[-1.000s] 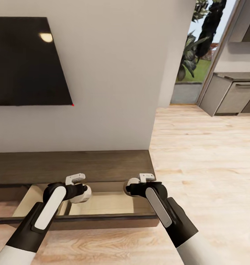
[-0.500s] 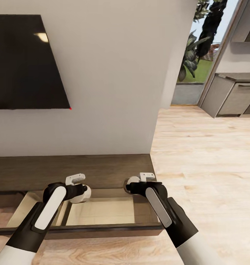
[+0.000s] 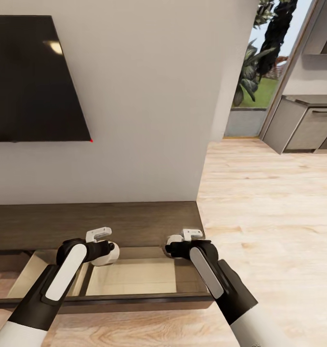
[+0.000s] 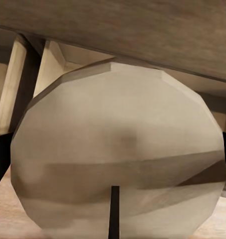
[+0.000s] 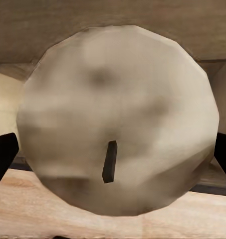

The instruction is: Place each of the two pumpkins and all three candles from the living room inside a cabinet in the living room (use any cabinet), then make sure every cabinet is closed, and position the cauldron so it is next to a table in the living room.

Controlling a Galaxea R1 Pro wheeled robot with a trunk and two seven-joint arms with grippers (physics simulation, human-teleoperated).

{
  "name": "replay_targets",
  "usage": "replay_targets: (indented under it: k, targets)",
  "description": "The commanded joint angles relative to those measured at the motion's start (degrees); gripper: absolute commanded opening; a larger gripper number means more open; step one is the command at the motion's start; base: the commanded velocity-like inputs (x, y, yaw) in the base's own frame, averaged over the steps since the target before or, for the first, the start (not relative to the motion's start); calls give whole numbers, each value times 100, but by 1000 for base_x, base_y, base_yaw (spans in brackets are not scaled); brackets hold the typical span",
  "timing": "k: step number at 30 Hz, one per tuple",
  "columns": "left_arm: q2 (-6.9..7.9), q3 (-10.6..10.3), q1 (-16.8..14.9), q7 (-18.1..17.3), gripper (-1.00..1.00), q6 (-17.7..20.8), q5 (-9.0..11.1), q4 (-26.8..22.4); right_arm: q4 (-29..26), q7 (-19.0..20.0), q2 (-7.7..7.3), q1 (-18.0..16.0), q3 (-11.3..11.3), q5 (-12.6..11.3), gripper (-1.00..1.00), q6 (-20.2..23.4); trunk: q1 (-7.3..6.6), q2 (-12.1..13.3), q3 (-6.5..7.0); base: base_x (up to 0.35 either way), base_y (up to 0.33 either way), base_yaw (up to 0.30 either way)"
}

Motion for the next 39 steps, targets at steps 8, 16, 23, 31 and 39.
replay_targets:
  k: [8, 16, 23, 31, 39]
  targets:
    - [-2, -83, -5, 43, -100, -14, 53, 48, 384, -57, 275, -2, 8, -62, -100, -8, 176, -326, -149, 0, 0, 0]
    - [-285, -365, -5, 56, -100, -165, 29, 139, 490, -45, 411, -1, 24, -54, -100, -138, 352, -647, -293, 0, 0, 0]
    - [-332, -370, -5, 59, -100, -173, -265, 156, 487, -57, 407, -2, 18, -54, -100, -271, 506, -928, -418, 0, 0, 0]
    - [-432, -365, -5, 59, -100, -189, -440, 163, 493, -84, 406, -8, 16, -54, -100, -470, 681, -1249, -562, 0, 0, 0]
    - [-478, -386, -5, 66, -100, -518, -612, 340, 517, -84, 406, -9, 17, -45, -100, -492, 857, -1570, -705, 0, 0, 0]
